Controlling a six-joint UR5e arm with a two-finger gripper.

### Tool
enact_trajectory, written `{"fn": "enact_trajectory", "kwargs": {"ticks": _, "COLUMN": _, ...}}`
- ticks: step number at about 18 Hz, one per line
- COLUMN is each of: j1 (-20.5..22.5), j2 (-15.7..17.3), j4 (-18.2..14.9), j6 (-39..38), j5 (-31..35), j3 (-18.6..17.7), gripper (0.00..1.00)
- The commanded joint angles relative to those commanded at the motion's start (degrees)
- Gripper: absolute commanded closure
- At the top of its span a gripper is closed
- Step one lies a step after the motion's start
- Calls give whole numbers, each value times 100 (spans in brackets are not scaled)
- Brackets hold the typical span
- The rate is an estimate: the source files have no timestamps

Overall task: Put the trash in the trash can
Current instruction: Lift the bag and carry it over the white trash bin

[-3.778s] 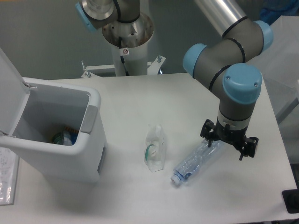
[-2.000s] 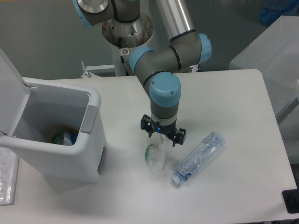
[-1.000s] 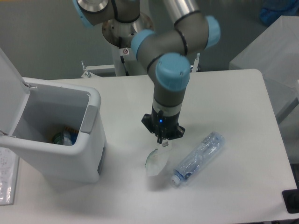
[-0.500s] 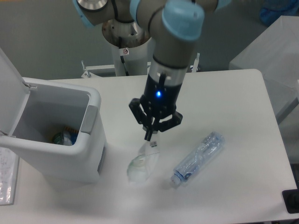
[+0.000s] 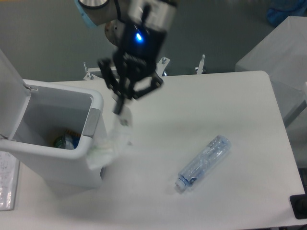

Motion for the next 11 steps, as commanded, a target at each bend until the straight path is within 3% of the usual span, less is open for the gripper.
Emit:
{"fn": "enact_trajectory", "kwargs": {"ticks": 5, "j1": -422, "j2": 212, "j4": 35, "j6": -18, "j5": 18, "j3": -589, "gripper": 100}}
{"fn": "enact_trajectory", "kwargs": {"ticks": 7, "j1": -589, "j2": 229, "j4": 35, "j6": -9, "j5": 18, "j3": -695, "gripper": 95}}
{"fn": "enact_trajectory", "kwargs": {"ticks": 8, "j1": -625, "j2": 238, "j4": 44, "j6": 0, "j5": 18, "j3": -739, "gripper": 83}}
{"fn": "enact_trajectory", "kwargs": {"ticks": 10, "j1": -634, "j2": 194, "j4": 192, "j6": 35, "j5": 18, "j3": -774, "gripper": 22}}
{"fn": "enact_trajectory", "kwargs": {"ticks": 11, "j1": -634, "j2": 185, "j4": 307, "j6": 35, "j5": 26, "j3": -827, "gripper": 0}}
